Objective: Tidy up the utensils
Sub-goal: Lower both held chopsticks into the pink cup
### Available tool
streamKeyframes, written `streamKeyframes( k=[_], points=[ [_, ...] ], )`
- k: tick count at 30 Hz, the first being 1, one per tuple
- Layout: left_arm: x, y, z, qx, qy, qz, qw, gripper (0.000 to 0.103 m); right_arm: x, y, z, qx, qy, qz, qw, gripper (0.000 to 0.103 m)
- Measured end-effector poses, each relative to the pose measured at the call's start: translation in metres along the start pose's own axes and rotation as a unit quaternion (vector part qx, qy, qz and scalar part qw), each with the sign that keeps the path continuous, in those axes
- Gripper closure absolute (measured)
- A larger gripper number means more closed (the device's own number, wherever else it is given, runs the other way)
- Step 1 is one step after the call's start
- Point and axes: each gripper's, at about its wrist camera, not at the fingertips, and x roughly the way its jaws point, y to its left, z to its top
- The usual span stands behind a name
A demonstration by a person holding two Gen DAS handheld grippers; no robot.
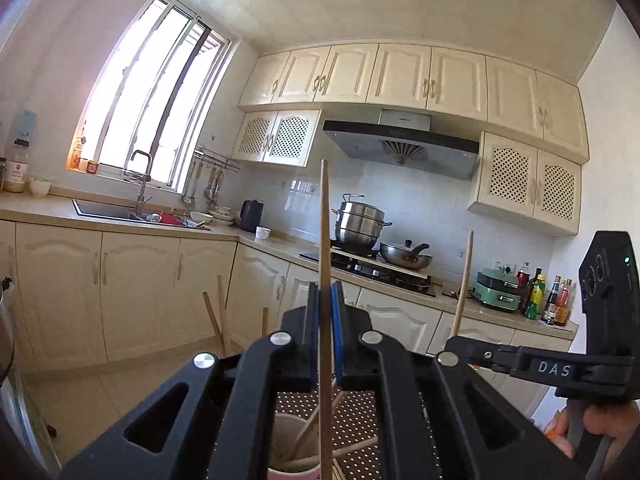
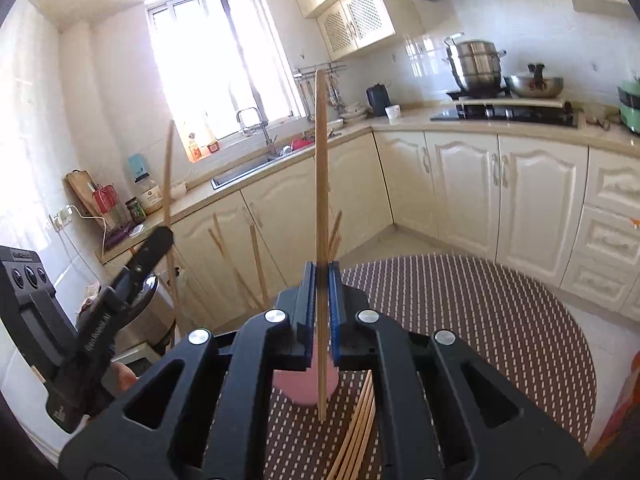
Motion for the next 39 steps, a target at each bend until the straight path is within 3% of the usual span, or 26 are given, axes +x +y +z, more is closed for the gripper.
streamKeyframes(
  k=[12,17,28,39],
  points=[
    [0.051,0.021,-0.006,-0.002,-0.026,0.034,0.9991,0.097,0.031,0.019,0.028,-0.042,-0.035,0.026,0.998,0.096],
    [0.064,0.022,-0.014,0.01,-0.019,0.042,0.9989,0.097,0.039,0.026,0.029,-0.054,-0.044,0.043,0.997,0.096],
    [0.074,0.021,-0.03,0.031,-0.01,0.054,0.998,0.097,0.057,0.029,0.013,-0.063,-0.013,0.048,0.997,0.096],
    [0.07,0.025,-0.044,0.027,0.04,0.049,0.9976,0.096,0.067,0.032,-0.004,-0.062,0.026,0.042,0.997,0.096]
  ],
)
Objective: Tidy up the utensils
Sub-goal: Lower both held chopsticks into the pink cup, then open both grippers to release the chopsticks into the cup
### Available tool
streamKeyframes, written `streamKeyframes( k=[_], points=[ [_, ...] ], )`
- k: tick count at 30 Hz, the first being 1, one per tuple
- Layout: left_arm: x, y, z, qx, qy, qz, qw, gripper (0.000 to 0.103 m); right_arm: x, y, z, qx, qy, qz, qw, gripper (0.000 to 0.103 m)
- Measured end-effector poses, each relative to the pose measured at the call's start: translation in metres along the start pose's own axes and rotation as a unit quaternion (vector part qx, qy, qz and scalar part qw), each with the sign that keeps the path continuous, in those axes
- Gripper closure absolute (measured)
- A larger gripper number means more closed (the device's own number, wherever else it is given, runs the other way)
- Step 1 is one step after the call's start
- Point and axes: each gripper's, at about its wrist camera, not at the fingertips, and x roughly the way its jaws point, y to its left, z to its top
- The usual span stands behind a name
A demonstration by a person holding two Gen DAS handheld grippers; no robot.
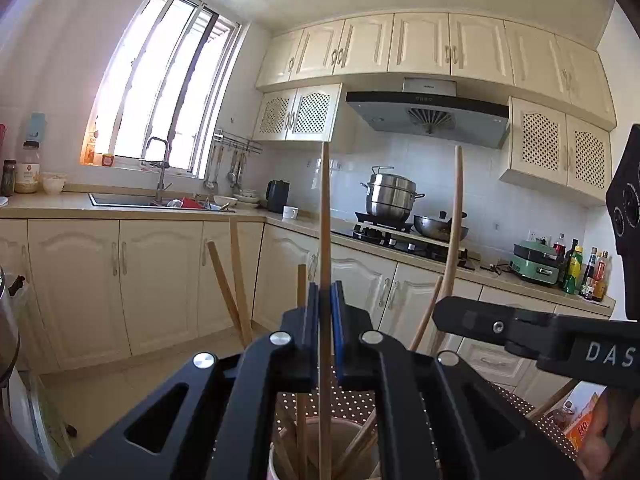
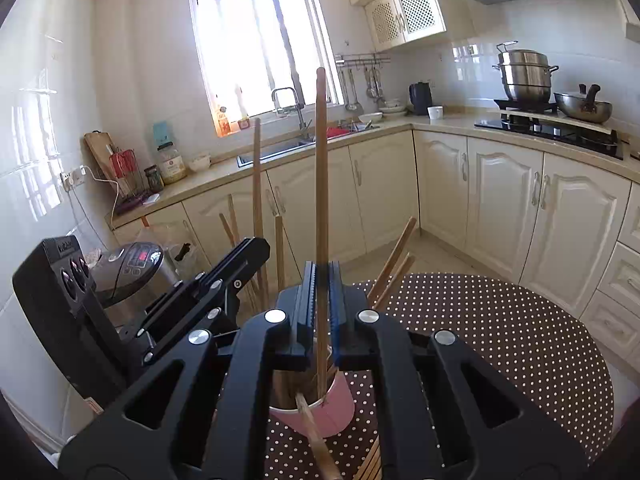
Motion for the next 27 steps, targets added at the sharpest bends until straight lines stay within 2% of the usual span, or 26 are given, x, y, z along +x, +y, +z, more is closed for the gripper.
streamKeyframes(
  k=[1,4,21,27],
  points=[
    [0.0,0.0,0.0,-0.001,0.007,-0.002,1.0,0.095,0.0,0.001,-0.002,0.0,0.002,0.0,1.0,0.096],
    [-0.002,0.001,0.0,-0.003,0.018,0.0,0.9998,0.074,0.003,0.003,-0.005,0.001,0.013,0.0,1.0,0.096],
    [-0.037,-0.004,0.008,0.0,0.057,0.017,0.9982,0.06,-0.008,0.012,-0.012,0.018,0.047,-0.018,0.999,0.095],
    [-0.051,-0.008,0.011,0.005,0.074,0.025,0.997,0.058,-0.015,0.017,-0.013,0.018,0.061,-0.028,0.998,0.09]
  ],
)
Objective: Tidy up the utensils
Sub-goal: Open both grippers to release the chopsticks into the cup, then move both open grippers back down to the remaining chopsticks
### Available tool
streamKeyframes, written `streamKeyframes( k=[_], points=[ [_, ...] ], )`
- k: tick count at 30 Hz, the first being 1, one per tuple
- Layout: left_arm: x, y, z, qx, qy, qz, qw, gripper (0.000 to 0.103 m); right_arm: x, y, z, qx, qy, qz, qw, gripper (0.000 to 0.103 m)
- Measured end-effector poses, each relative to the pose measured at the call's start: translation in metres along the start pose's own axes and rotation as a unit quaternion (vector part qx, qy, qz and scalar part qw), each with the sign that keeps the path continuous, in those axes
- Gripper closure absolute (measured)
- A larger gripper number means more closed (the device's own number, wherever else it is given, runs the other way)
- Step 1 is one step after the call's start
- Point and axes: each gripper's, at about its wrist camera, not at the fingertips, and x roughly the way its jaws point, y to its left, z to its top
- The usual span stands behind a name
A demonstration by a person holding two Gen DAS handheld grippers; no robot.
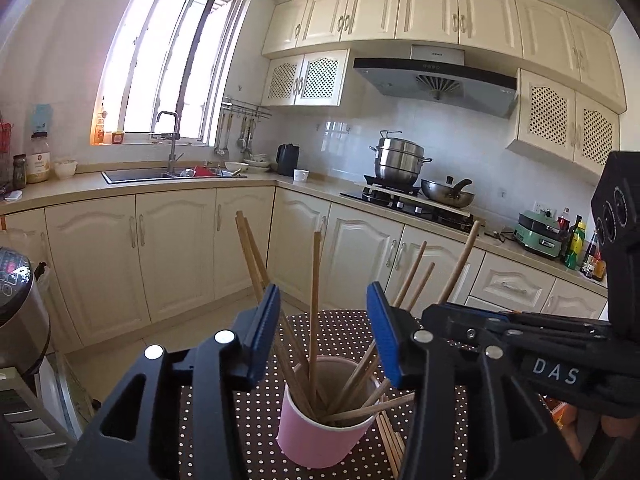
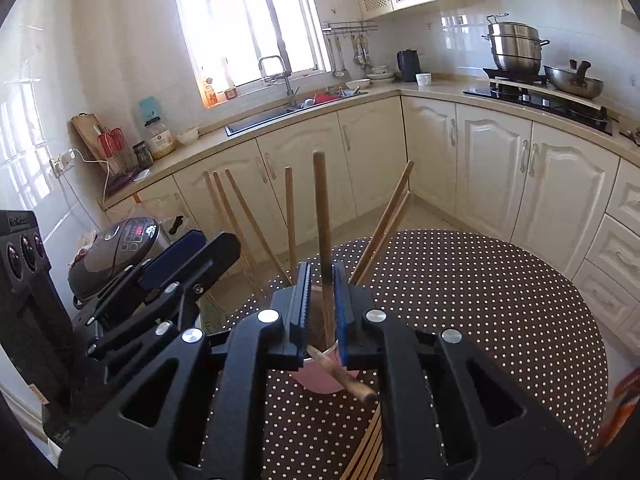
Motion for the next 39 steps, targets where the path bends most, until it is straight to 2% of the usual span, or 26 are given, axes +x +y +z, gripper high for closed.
streamKeyframes(
  k=[12,15,22,26,34,39],
  points=[
    [-0.045,-0.017,0.005,0.005,0.007,-0.007,0.9999,0.056,-0.051,0.008,-0.004,0.006,-0.024,-0.01,1.0,0.087],
    [-0.057,-0.025,0.004,0.008,0.01,-0.011,0.9999,0.051,-0.066,0.008,-0.012,0.008,-0.029,-0.014,0.999,0.087],
    [-0.077,-0.05,-0.01,0.026,0.034,-0.029,0.9987,0.049,-0.101,-0.006,-0.036,0.022,-0.037,-0.026,0.999,0.087],
    [-0.074,-0.062,-0.031,0.038,0.072,-0.048,0.9955,0.043,-0.112,-0.021,-0.054,0.038,-0.033,-0.036,0.998,0.078],
    [-0.043,-0.07,-0.075,0.045,0.16,-0.045,0.985,0.042,-0.096,-0.051,-0.095,0.07,0.013,-0.043,0.997,0.077],
    [-0.012,-0.07,-0.101,0.05,0.226,-0.042,0.9719,0.042,-0.073,-0.064,-0.112,0.089,0.049,-0.044,0.994,0.077]
  ],
)
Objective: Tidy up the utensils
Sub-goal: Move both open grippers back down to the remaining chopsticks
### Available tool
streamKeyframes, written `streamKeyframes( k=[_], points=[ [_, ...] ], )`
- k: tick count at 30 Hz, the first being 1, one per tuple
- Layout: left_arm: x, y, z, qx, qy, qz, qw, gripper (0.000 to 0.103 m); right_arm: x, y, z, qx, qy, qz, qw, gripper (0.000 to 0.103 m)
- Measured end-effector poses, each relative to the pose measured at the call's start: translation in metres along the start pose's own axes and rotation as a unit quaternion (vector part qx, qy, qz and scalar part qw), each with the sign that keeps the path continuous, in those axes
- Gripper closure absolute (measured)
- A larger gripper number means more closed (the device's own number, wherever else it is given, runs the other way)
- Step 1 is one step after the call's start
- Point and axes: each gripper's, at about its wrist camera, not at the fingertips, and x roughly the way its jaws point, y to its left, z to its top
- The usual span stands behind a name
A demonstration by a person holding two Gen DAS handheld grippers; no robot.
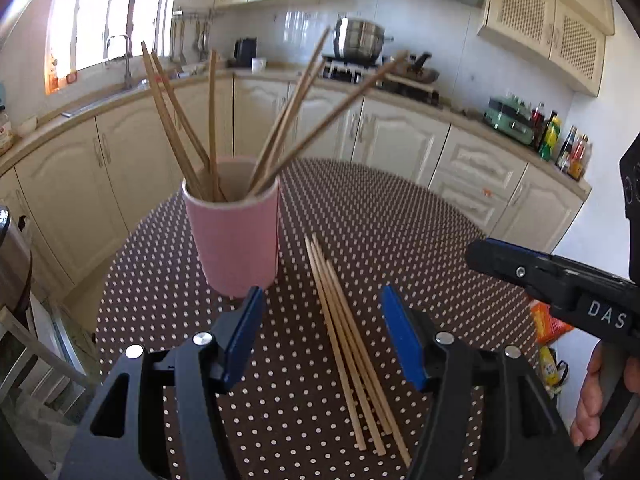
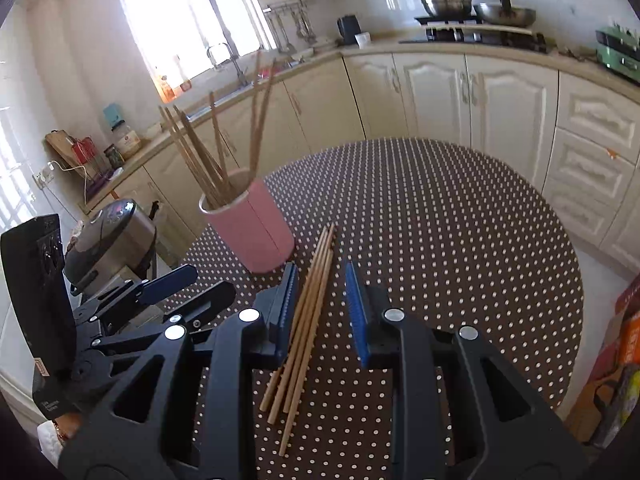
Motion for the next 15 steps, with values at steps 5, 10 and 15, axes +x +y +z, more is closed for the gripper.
streamKeyframes(
  k=[5,10,15],
  points=[
    [0.04,0.002,-0.006,-0.001,0.07,0.005,0.9975,0.042,0.03,-0.01,-0.01,0.01,0.043,0.002,0.999,0.077],
    [0.076,0.008,-0.009,-0.006,0.12,0.015,0.9927,0.042,0.052,-0.019,-0.013,0.023,0.071,0.004,0.997,0.077],
    [0.1,0.009,-0.012,0.002,0.137,0.023,0.9902,0.042,0.068,-0.025,-0.014,0.029,0.087,0.002,0.996,0.077]
  ],
)
